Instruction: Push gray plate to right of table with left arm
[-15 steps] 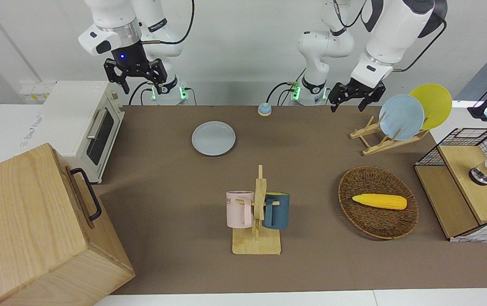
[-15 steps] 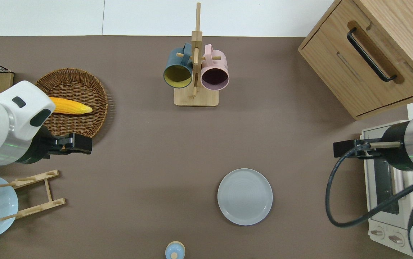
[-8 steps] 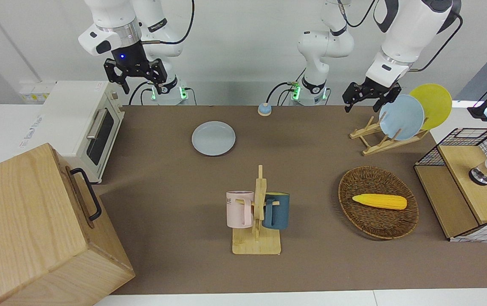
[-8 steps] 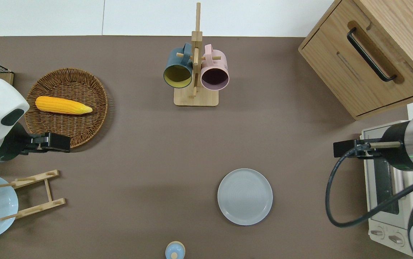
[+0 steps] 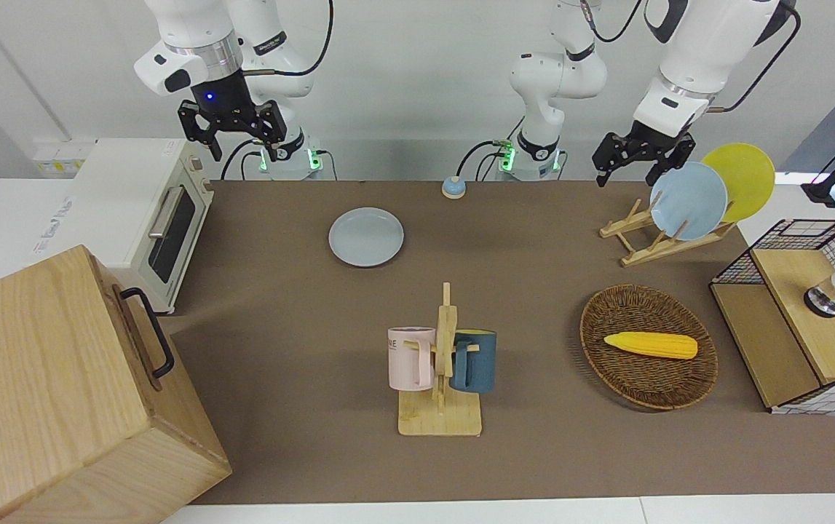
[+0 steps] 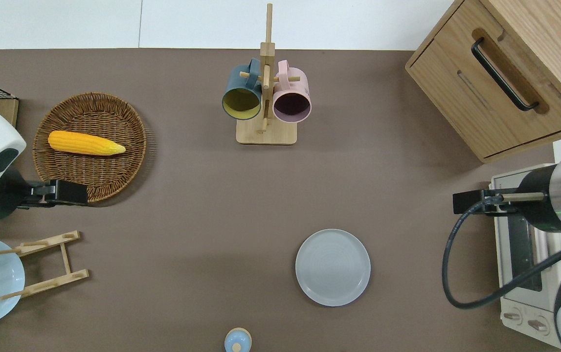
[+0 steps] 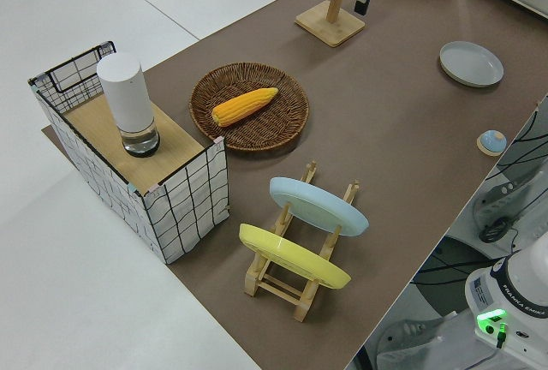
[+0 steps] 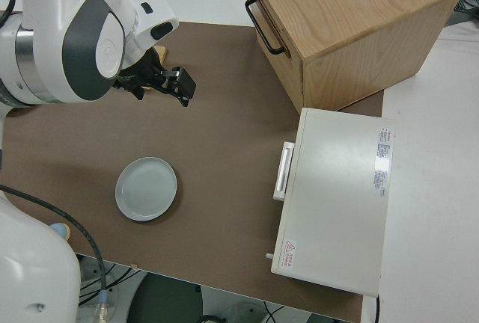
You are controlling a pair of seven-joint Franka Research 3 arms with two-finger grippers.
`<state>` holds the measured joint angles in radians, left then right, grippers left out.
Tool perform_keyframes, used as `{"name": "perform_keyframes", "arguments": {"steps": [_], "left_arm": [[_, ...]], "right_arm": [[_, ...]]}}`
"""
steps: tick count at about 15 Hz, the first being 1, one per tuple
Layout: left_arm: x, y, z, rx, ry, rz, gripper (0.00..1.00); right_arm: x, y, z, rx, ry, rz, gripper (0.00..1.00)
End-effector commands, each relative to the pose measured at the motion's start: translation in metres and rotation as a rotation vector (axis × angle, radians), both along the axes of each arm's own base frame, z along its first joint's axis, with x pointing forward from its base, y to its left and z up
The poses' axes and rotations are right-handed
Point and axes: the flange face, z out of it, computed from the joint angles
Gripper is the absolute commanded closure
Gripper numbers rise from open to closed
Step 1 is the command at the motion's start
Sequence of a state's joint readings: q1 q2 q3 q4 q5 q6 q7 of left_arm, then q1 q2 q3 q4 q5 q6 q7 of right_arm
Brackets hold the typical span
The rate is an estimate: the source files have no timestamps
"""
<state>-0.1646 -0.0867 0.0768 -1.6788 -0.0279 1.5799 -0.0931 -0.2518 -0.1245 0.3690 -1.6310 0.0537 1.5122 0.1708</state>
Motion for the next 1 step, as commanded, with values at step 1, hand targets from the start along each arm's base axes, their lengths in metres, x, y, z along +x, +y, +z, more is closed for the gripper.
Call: {"name": "perform_keyframes", "arguments": {"steps": [1], "left_arm": [[-0.0021,0.0029,0.0064,0.020,-0.006,-0.007,0.01]], "right_arm": [[-0.0078,-0.0004,-0.0003,0.009,0.003,-0.020,0.005]]}}
